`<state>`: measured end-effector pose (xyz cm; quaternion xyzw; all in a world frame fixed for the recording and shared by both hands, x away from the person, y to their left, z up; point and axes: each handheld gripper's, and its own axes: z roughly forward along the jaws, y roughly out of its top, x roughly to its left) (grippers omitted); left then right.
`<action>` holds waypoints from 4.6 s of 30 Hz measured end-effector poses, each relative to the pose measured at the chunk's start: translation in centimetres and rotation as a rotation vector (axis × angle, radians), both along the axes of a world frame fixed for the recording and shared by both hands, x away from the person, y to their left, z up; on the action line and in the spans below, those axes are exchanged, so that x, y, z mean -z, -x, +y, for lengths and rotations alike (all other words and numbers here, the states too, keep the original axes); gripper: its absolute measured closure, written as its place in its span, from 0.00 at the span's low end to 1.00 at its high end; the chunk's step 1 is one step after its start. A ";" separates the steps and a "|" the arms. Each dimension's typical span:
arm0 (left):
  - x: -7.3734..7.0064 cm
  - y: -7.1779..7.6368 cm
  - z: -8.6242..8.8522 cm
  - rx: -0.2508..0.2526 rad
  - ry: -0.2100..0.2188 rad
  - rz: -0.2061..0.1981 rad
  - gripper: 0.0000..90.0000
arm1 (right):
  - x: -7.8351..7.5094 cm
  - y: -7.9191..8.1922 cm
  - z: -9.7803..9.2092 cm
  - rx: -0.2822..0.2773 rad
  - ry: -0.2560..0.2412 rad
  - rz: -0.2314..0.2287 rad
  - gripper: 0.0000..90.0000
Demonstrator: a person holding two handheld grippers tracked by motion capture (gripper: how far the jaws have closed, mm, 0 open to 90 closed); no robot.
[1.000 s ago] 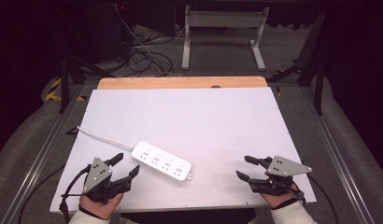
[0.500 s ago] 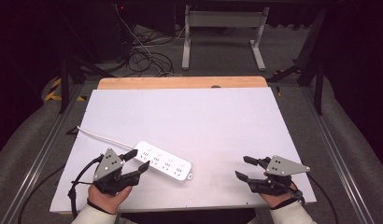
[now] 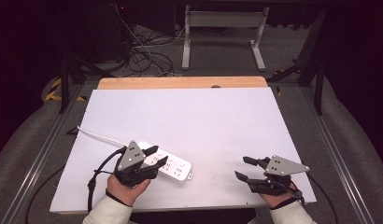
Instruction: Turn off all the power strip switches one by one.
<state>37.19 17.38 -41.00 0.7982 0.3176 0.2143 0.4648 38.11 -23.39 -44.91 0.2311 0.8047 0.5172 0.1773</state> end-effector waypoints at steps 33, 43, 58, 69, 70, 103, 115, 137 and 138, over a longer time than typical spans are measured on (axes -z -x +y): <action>0.5 -2.5 -4.1 0.106 -0.040 0.133 1.00 | 0.1 -0.1 0.2 -0.022 0.005 0.008 0.47; 1.7 -3.6 -5.2 0.129 -0.089 0.261 1.00 | 0.1 -0.1 0.3 -0.024 0.008 0.011 0.47; 3.6 -5.1 -6.0 0.092 -0.178 0.344 1.00 | 0.2 -0.2 0.3 -0.025 0.009 0.018 0.47; 4.0 -5.3 -6.2 0.086 -0.198 0.342 1.00 | 0.3 -0.2 0.3 -0.031 0.007 0.019 0.47; 4.1 -5.3 -6.2 0.090 -0.198 0.340 1.00 | 0.3 -0.2 0.3 -0.032 0.005 0.019 0.47; 4.7 -4.8 -6.3 0.068 -0.207 0.282 1.00 | 0.3 -0.1 0.4 -0.039 0.015 0.018 0.47; 4.9 -4.3 -6.4 0.056 -0.213 0.251 1.00 | 0.3 0.0 0.4 -0.037 0.018 0.022 0.47; 4.7 -4.1 -6.5 0.061 -0.188 0.253 1.00 | 0.4 0.0 0.7 -0.035 0.022 0.025 0.47; 4.7 -4.0 -6.7 0.070 -0.186 0.257 1.00 | 0.4 0.0 0.7 -0.035 0.024 0.023 0.47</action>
